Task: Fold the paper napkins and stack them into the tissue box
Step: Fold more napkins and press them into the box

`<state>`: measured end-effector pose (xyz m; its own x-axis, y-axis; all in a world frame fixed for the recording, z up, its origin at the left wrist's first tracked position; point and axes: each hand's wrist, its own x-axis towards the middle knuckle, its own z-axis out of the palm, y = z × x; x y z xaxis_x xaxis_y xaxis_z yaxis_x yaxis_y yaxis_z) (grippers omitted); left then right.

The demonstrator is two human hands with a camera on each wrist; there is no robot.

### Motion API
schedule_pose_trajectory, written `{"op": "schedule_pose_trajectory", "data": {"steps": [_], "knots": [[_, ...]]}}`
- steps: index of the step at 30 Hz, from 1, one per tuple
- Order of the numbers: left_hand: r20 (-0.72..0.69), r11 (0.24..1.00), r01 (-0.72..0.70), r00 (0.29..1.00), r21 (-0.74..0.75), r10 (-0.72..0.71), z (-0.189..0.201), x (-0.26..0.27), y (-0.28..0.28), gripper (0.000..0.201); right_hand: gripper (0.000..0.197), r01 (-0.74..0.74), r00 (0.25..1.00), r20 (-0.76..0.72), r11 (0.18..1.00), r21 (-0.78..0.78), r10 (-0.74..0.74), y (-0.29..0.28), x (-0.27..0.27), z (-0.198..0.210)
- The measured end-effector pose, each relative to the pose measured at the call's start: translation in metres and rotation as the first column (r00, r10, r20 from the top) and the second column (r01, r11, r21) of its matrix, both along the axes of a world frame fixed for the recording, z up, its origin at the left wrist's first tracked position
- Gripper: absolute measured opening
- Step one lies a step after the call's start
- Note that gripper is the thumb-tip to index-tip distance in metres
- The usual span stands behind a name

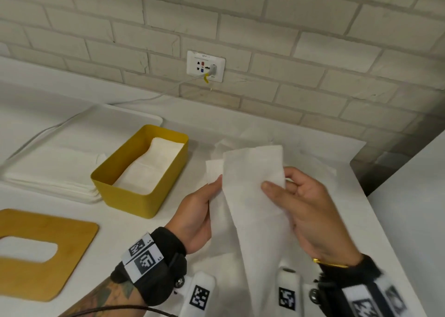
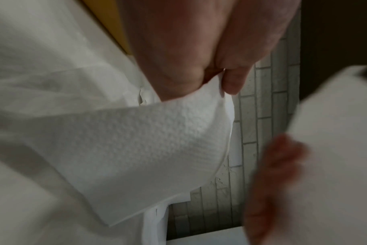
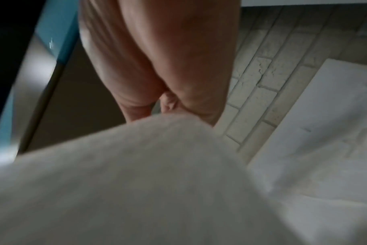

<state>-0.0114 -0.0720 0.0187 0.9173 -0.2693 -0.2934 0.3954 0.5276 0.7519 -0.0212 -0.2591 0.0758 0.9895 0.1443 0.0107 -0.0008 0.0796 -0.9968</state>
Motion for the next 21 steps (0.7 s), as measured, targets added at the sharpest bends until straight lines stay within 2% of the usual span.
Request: {"op": "schedule_pose_trajectory", "data": {"steps": [4,7,9,14,18,21], "knots": [[-0.007,0.999,0.018,1.0,-0.037,-0.018,-0.002,-0.003,-0.002,0.059,0.019,0.098,0.99,-0.091,0.991,-0.089,-0.106,0.012,0.01,-0.031],[-0.03,0.998,0.017,0.999,-0.065,-0.019,-0.009,-0.002,0.0,0.076,0.015,0.137,0.983,-0.108,0.982,-0.134,-0.151,0.015,0.01,-0.039],[-0.027,0.998,0.03,0.999,-0.062,-0.032,-0.011,-0.002,0.001,0.081,0.014,0.163,0.977,-0.108,0.973,-0.161,-0.182,0.019,0.01,-0.042],[0.008,0.999,0.033,0.999,0.036,-0.033,-0.012,-0.006,0.0,0.046,0.012,0.182,0.97,-0.125,0.966,-0.182,-0.206,0.026,0.011,-0.049],[0.022,0.996,0.012,1.0,0.091,-0.014,-0.014,-0.006,-0.001,0.04,0.016,0.164,0.97,-0.161,0.978,-0.131,-0.185,0.032,0.004,-0.054],[0.01,0.995,-0.032,0.999,0.094,0.031,-0.014,-0.003,0.002,0.039,0.031,0.035,0.974,-0.214,0.986,-0.162,-0.07,0.033,-0.012,-0.067]]}}
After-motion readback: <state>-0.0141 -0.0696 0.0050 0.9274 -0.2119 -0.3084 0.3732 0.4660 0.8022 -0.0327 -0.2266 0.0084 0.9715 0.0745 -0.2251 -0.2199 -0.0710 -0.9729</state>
